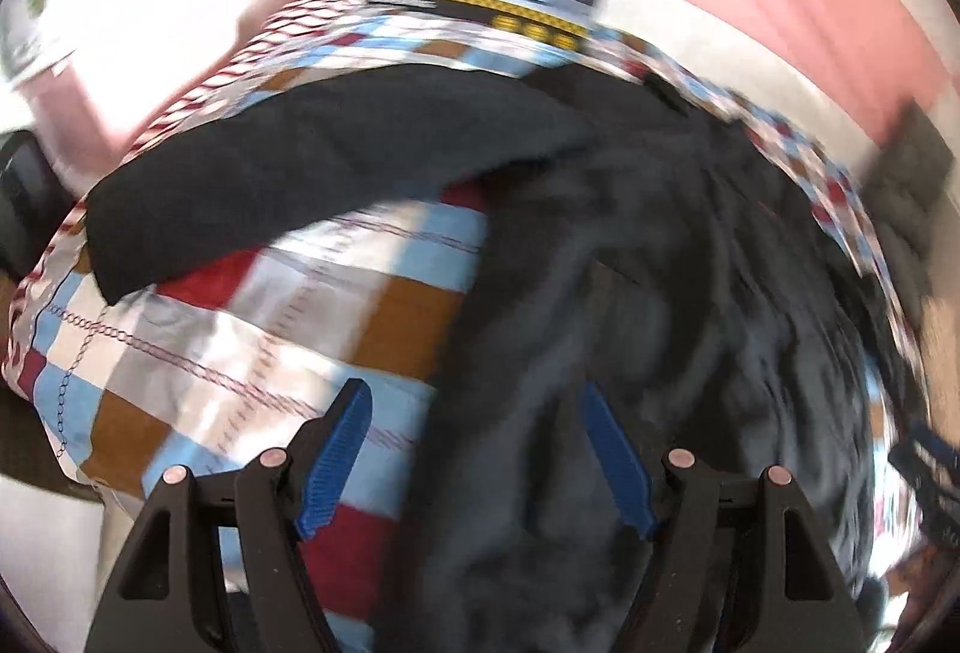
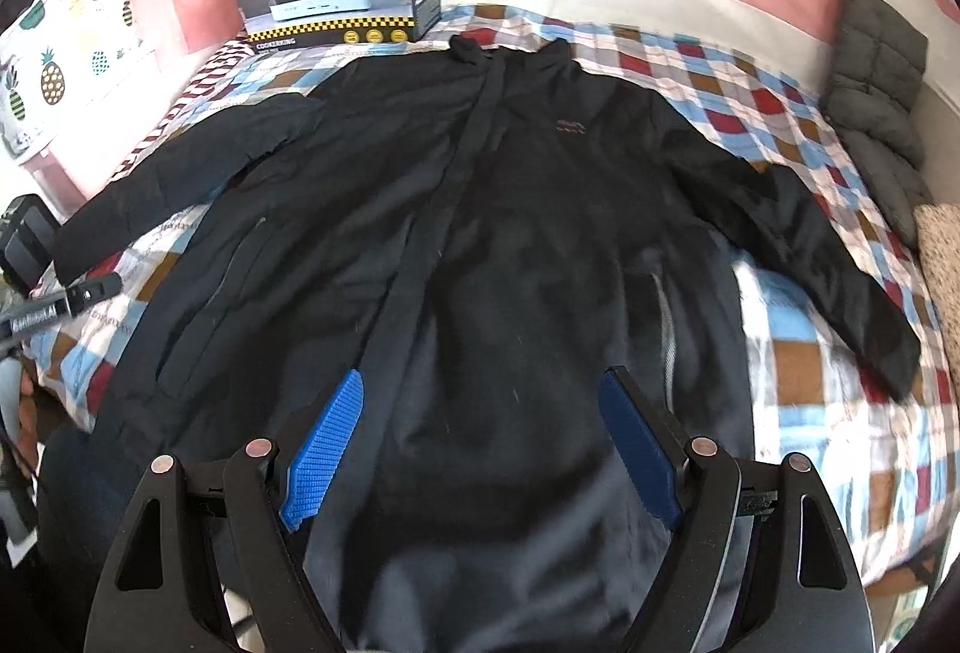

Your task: Fold large clothes

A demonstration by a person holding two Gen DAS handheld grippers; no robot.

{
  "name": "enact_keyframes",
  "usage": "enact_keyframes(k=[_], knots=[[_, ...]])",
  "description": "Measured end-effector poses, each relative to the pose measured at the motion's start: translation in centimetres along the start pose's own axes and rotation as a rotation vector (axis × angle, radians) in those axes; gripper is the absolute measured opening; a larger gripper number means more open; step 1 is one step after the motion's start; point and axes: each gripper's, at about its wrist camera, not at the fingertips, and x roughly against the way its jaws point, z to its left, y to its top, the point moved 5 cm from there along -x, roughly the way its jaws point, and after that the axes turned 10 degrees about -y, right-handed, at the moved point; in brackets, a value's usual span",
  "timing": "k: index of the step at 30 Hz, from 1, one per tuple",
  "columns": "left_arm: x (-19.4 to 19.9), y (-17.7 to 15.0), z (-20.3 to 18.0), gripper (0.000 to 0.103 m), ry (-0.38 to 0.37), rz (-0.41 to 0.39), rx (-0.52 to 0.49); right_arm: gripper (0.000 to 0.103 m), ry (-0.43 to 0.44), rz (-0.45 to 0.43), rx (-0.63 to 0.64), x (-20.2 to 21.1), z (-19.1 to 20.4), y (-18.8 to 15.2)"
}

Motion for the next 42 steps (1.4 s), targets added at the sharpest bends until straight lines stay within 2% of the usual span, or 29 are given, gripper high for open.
enact_keyframes(k=[4, 8, 18, 23, 24, 28, 31, 34, 38, 42], knots=[[-1.2, 2.1, 5.2, 0.067, 0.055, -0.035, 0.118, 0.081, 0.003, -0.007, 0.055, -2.0, 1.4, 1.9], [-2.1, 3.2, 9.9, 0.067, 0.102, -0.066, 0.217, 0.081, 0.011, -0.018, 0.074, -3.6, 2.2, 3.4], [-4.5, 3.8, 18.4, 0.067, 0.081, -0.128, 0.502, 0.081, 0.025, 0.021, 0.086, -7.6, 3.4, 5.4], [-5.1, 4.8, 20.2, 0.067, 0.076, -0.182, 0.563, 0.081, 0.018, 0.039, 0.092, -9.1, 3.5, 5.7], [-5.3, 5.0, 20.4, 0.065, 0.085, -0.188, 0.564, 0.081, 0.015, 0.043, 0.091, -9.3, 3.5, 5.7], [-5.8, 6.0, 20.7, 0.032, 0.143, -0.190, 0.526, 0.081, 0.004, 0.063, 0.083, -10.1, 3.1, 5.5], [-5.2, 7.2, 19.6, 0.022, 0.192, -0.187, 0.446, 0.079, -0.003, 0.068, 0.076, -10.3, 2.7, 5.4], [-3.7, 9.2, 17.9, 0.019, 0.206, -0.210, 0.367, 0.069, -0.006, 0.069, 0.061, -10.4, 2.1, 5.4], [-0.5, 13.1, 13.8, 0.017, 0.182, -0.271, 0.232, 0.050, -0.015, 0.061, 0.026, -10.1, 0.8, 5.2], [2.1, 17.3, 7.6, 0.017, 0.144, -0.326, 0.064, 0.048, 0.006, 0.052, -0.001, -9.6, -0.5, 5.0]])
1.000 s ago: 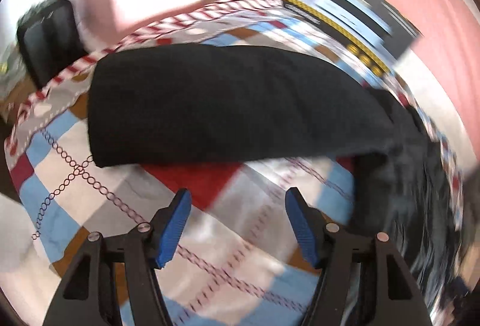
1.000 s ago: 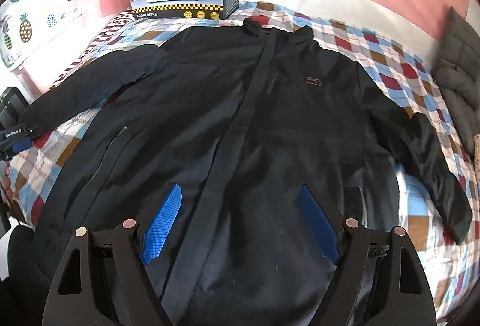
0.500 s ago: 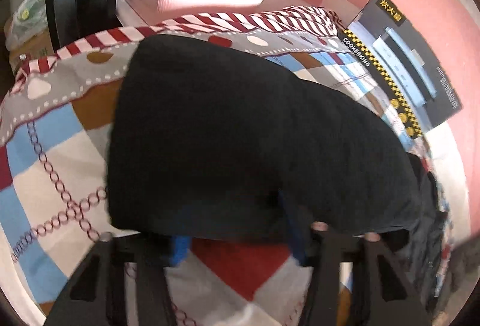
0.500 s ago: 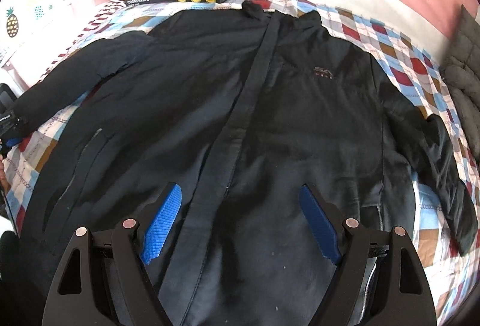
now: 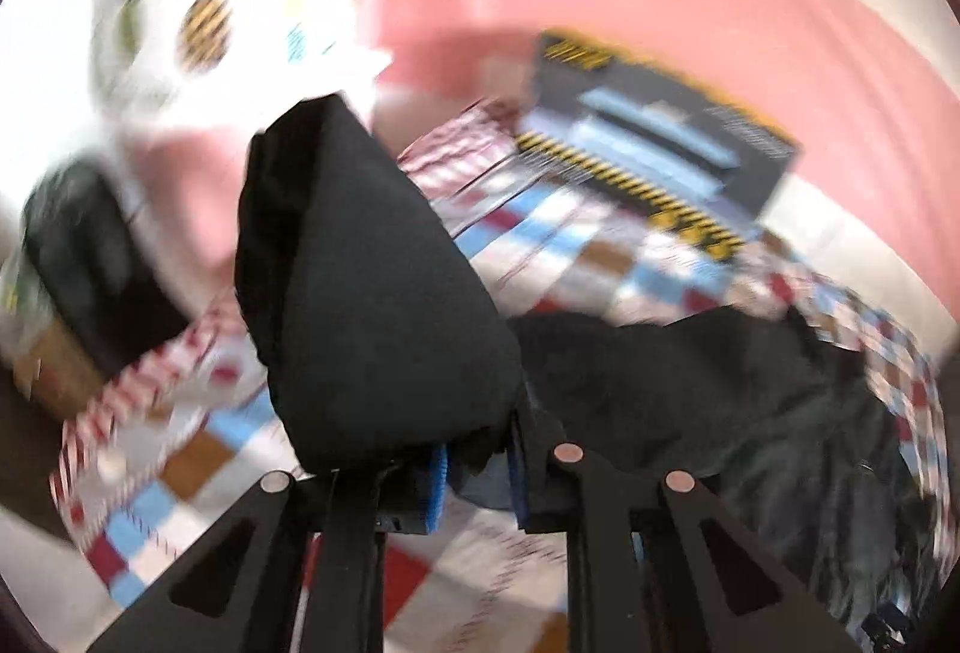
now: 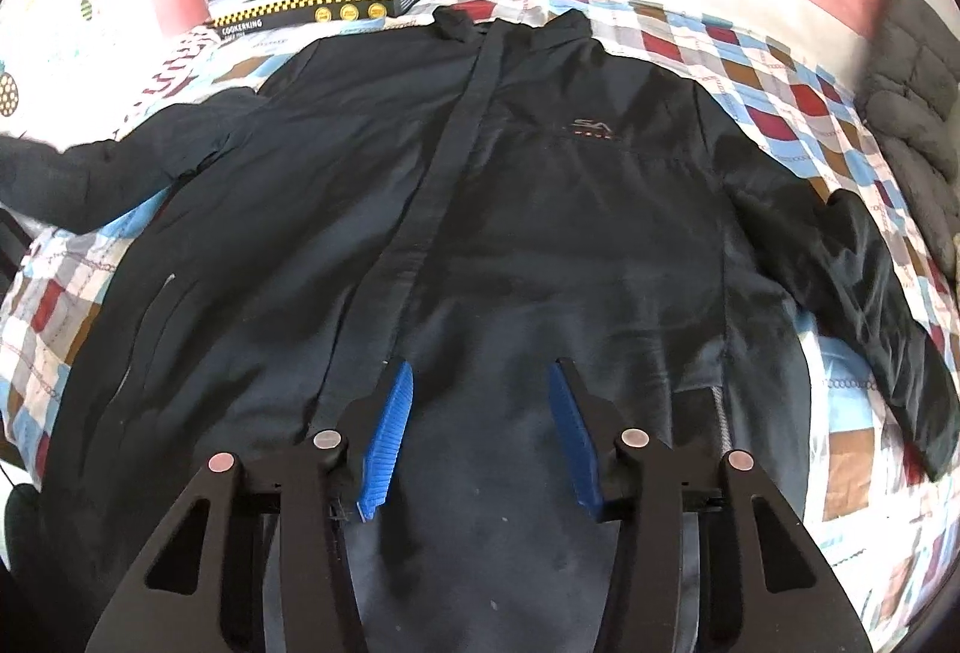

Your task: Fold large clothes

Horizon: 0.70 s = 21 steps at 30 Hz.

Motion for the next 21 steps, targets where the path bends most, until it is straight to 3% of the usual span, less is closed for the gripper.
enact_keyframes(k=[5, 9, 15, 21], knots=[[0.2, 3.5, -9.6, 0.017, -0.113, -0.034, -0.167, 0.048, 0.007, -0.011, -0.039, 0.4, -2.1, -0.6], [-0.8, 3.4, -17.2, 0.017, -0.207, -0.025, -0.273, 0.048, 0.000, -0.020, -0.082, 0.5, -4.2, -1.1], [-5.1, -1.0, -27.4, 0.016, -0.318, 0.072, -0.395, 0.048, 0.023, -0.002, -0.140, -0.4, -7.1, -2.0], [-10.7, -7.7, -34.1, 0.015, -0.389, 0.210, -0.458, 0.048, 0.057, 0.035, -0.184, -2.0, -8.9, -2.8]])
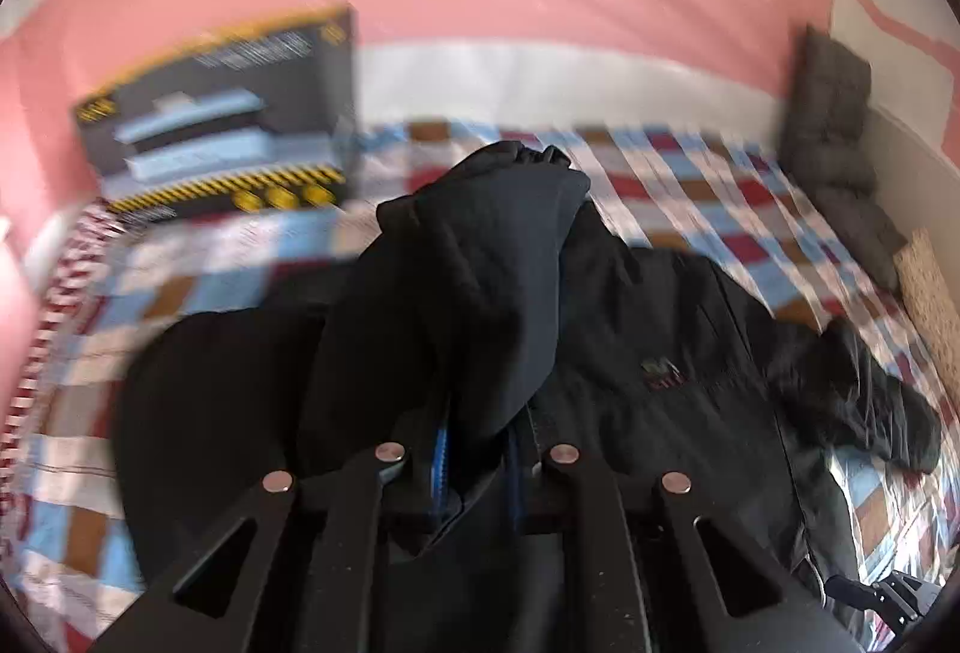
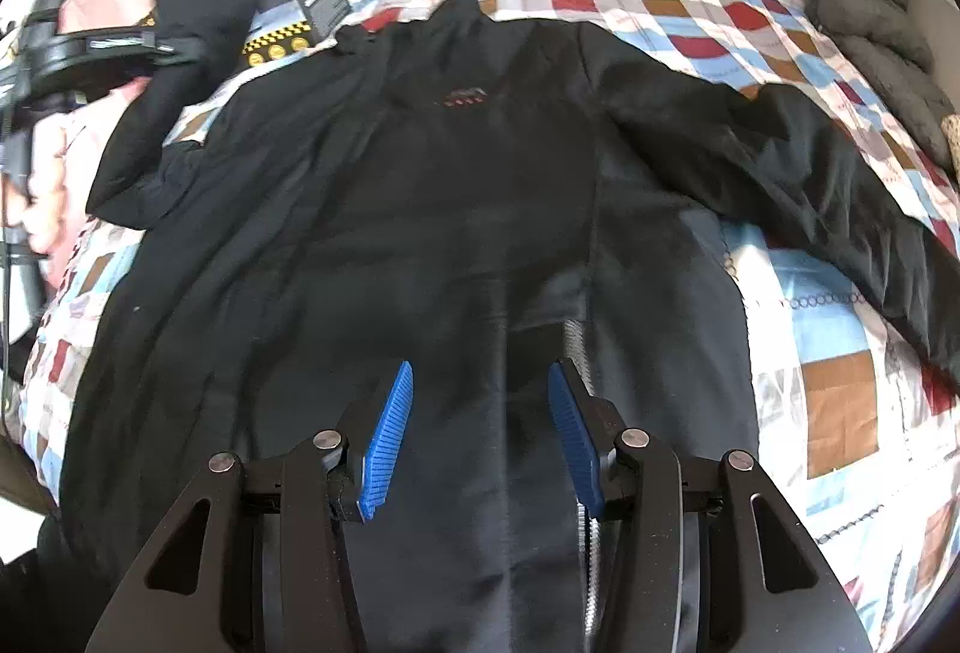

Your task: Fold large clothes

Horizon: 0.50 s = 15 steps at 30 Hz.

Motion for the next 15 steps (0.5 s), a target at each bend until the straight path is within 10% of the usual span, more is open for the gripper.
enact_keyframes(k=[7, 11, 15], knots=[[-7.1, -3.1, -4.0, 0.022, -0.131, 0.137, 0.020, 0.048, 0.019, 0.024, -0.032, -1.6, -1.4, 0.1], [-6.7, -4.3, -5.0, 0.079, -0.327, 0.180, 0.118, 0.048, 0.047, 0.026, -0.068, -2.1, -1.9, 0.9], [-1.3, -3.3, -5.1, 0.082, -0.409, 0.094, 0.133, 0.049, 0.094, 0.014, -0.124, -2.2, -2.2, 2.8]])
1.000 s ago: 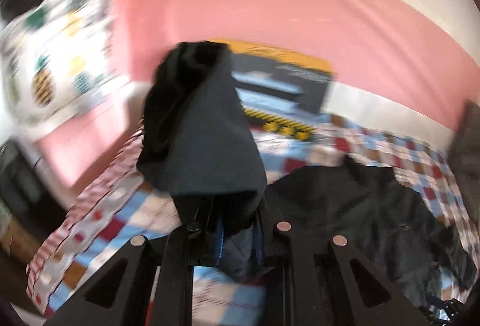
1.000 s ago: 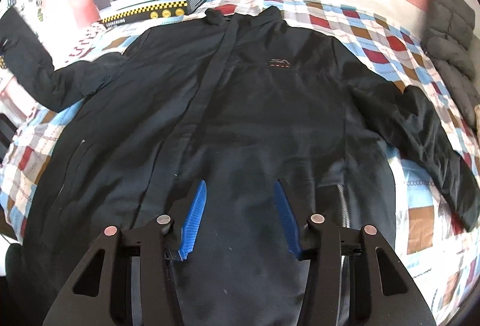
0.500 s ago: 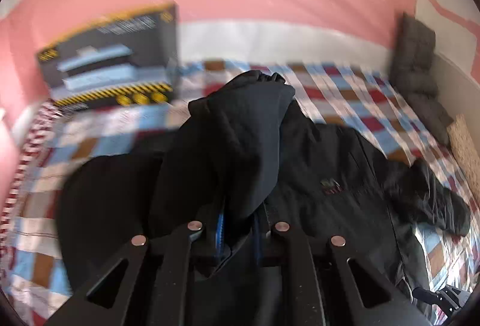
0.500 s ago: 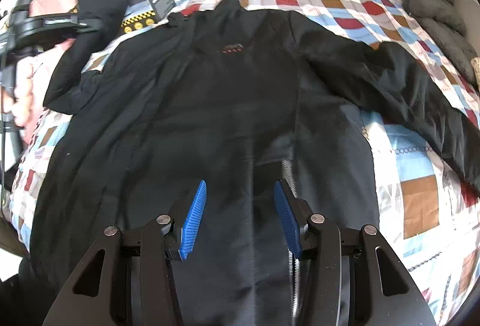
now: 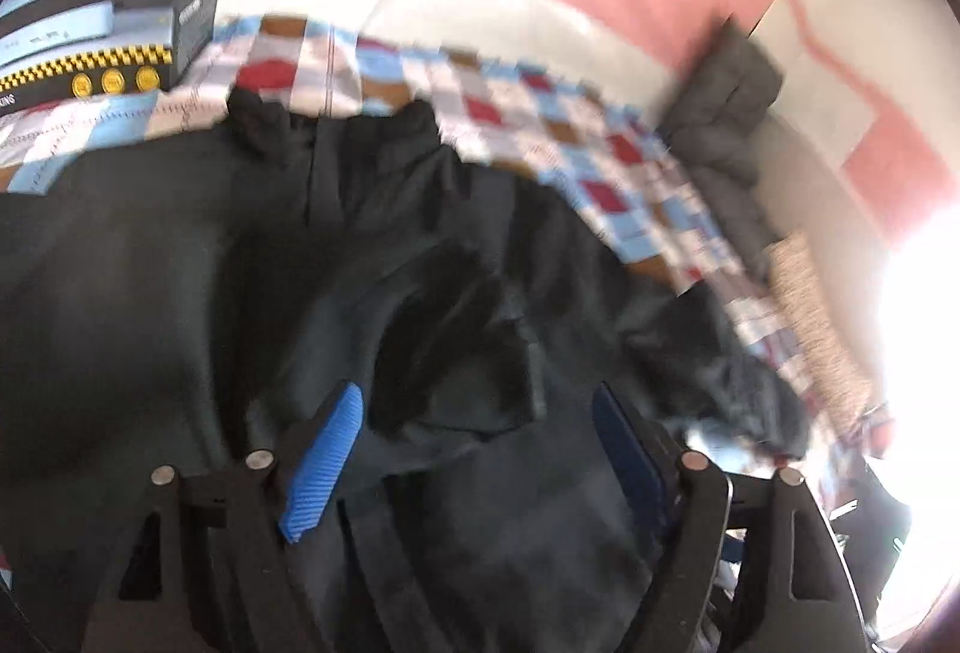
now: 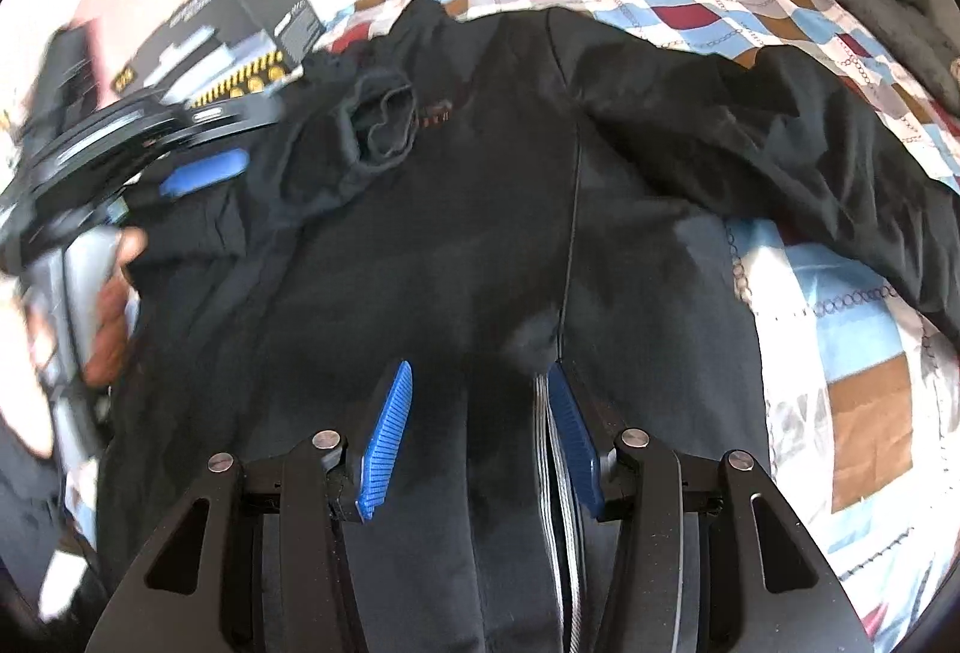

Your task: Fold large clothes

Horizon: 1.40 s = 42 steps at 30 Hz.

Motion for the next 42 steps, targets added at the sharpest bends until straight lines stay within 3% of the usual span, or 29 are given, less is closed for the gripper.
enact_keyframes(k=[3, 6, 8, 12, 14, 16, 17, 18, 20, 23, 27, 31, 35, 38, 40, 42], knots=[[4.4, 0.7, 0.4, 0.082, 0.013, -0.063, 0.007, 0.051, 0.053, -0.018, -0.040, -0.1, 0.4, 2.1], [9.0, 1.3, 3.1, 0.082, 0.076, -0.118, 0.028, 0.054, 0.131, -0.027, -0.067, -1.2, 1.8, 4.9], [11.9, 1.4, 5.7, 0.082, 0.122, -0.161, 0.057, 0.059, 0.192, -0.026, -0.070, -2.4, 3.3, 7.0], [15.6, 1.1, 13.0, 0.078, 0.234, -0.196, 0.183, 0.060, 0.265, 0.010, -0.079, -6.3, 6.6, 10.3], [16.7, 0.8, 16.1, 0.066, 0.275, -0.202, 0.243, 0.060, 0.268, 0.060, -0.087, -8.6, 7.7, 11.0], [17.0, 0.6, 18.4, 0.056, 0.295, -0.194, 0.285, 0.056, 0.275, 0.139, -0.096, -11.3, 8.7, 11.2], [16.9, 0.6, 19.2, 0.048, 0.305, -0.188, 0.294, 0.031, 0.265, 0.144, -0.095, -11.7, 9.0, 11.5], [16.5, 0.6, 19.6, 0.045, 0.310, -0.185, 0.296, 0.016, 0.262, 0.117, -0.099, -11.4, 8.9, 12.1], [15.9, 0.7, 19.8, 0.039, 0.310, -0.182, 0.282, 0.011, 0.271, 0.061, -0.130, -10.0, 7.9, 13.0], [13.6, 1.5, 19.2, 0.039, 0.278, -0.174, 0.244, 0.010, 0.168, -0.001, -0.176, -8.7, 4.1, 13.7], [9.4, 2.0, 18.4, 0.039, 0.242, -0.112, 0.191, 0.011, 0.121, 0.050, -0.208, -9.9, 1.0, 11.9], [4.6, 1.0, 19.4, 0.035, 0.347, 0.013, 0.103, 0.017, 0.080, 0.045, -0.151, -9.6, 2.0, 12.2], [5.7, 0.9, 20.1, 0.027, 0.348, -0.005, 0.141, 0.018, 0.014, -0.052, -0.116, -6.9, 1.1, 13.4], [8.3, 1.2, 18.8, 0.027, 0.355, -0.085, 0.129, 0.018, 0.034, -0.138, -0.112, -4.5, 1.4, 14.1], [9.3, 0.8, 19.0, 0.027, 0.369, -0.113, 0.132, 0.018, 0.039, -0.130, -0.067, -4.8, 2.4, 14.3], [8.5, -0.1, 20.4, 0.027, 0.385, -0.071, 0.170, 0.018, 0.025, -0.095, -0.031, -6.5, 3.3, 14.1]])
